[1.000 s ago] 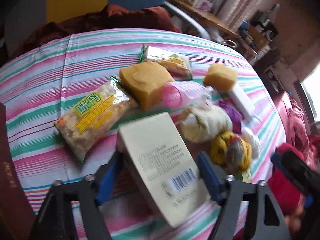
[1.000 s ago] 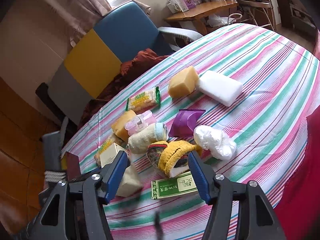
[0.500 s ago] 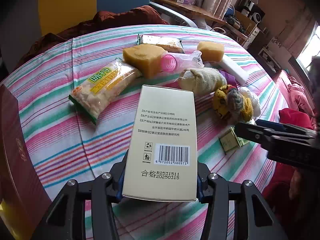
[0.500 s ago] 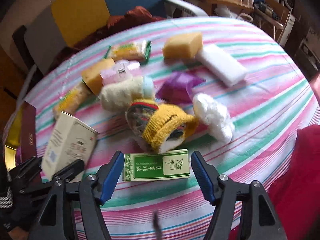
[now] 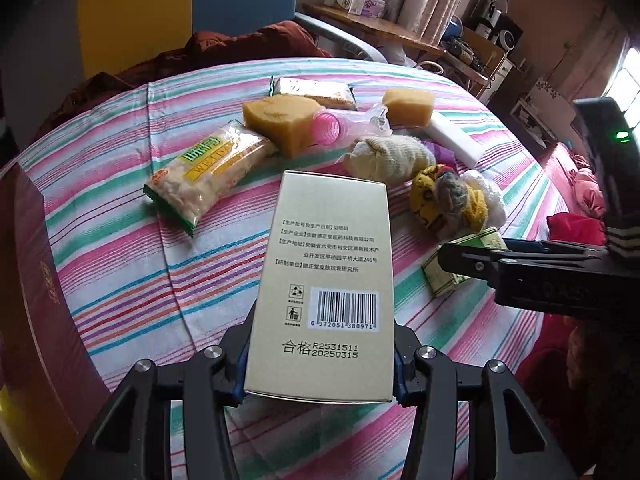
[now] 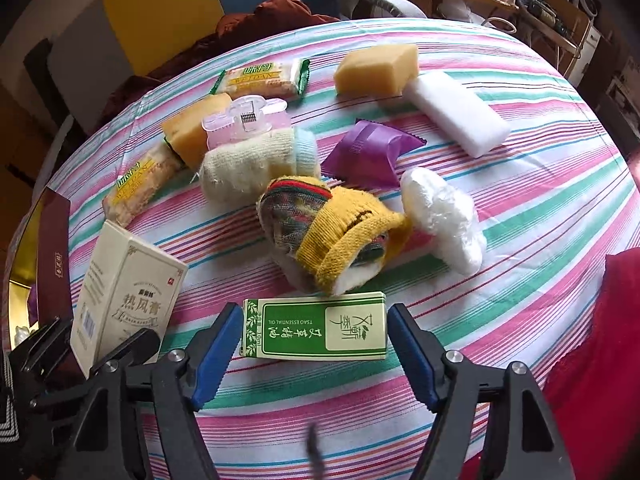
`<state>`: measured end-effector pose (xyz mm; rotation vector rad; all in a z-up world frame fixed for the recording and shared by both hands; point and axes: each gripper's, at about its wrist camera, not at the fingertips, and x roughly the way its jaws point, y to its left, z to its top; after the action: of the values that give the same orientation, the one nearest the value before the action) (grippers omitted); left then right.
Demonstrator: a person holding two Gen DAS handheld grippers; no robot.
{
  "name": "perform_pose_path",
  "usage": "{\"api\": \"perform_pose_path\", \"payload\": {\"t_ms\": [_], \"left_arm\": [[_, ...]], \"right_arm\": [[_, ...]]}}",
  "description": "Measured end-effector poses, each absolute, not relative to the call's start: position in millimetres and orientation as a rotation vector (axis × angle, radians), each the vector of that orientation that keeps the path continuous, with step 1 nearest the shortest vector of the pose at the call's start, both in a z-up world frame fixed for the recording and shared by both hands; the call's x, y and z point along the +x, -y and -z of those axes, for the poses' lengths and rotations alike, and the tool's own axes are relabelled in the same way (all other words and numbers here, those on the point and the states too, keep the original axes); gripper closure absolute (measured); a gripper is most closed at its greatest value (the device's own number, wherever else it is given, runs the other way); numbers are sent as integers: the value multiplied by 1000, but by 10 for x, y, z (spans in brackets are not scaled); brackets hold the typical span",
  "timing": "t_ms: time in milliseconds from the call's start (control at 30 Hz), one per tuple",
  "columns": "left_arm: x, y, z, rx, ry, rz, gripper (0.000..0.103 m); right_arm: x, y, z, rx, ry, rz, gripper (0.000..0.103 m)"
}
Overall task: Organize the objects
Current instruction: 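Grasp the cream box with left gripper while right gripper grasps green box, then lower both boxes into the gold tray and open both grippers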
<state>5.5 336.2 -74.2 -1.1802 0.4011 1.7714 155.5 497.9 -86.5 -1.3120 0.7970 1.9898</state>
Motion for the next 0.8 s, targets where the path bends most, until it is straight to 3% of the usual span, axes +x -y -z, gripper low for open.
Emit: {"api": "perform_pose_path", "payload": {"t_ms": [433, 800], "left_arm": [[-72, -2503, 3, -1050, -202, -1888, 51], [-826, -1121, -172, -1070, 11, -2254, 51]], "right_arm": [[1615, -4631, 367, -1151, -932, -2277, 29], [374, -3219, -20, -1277, -767, -2710, 29]]}}
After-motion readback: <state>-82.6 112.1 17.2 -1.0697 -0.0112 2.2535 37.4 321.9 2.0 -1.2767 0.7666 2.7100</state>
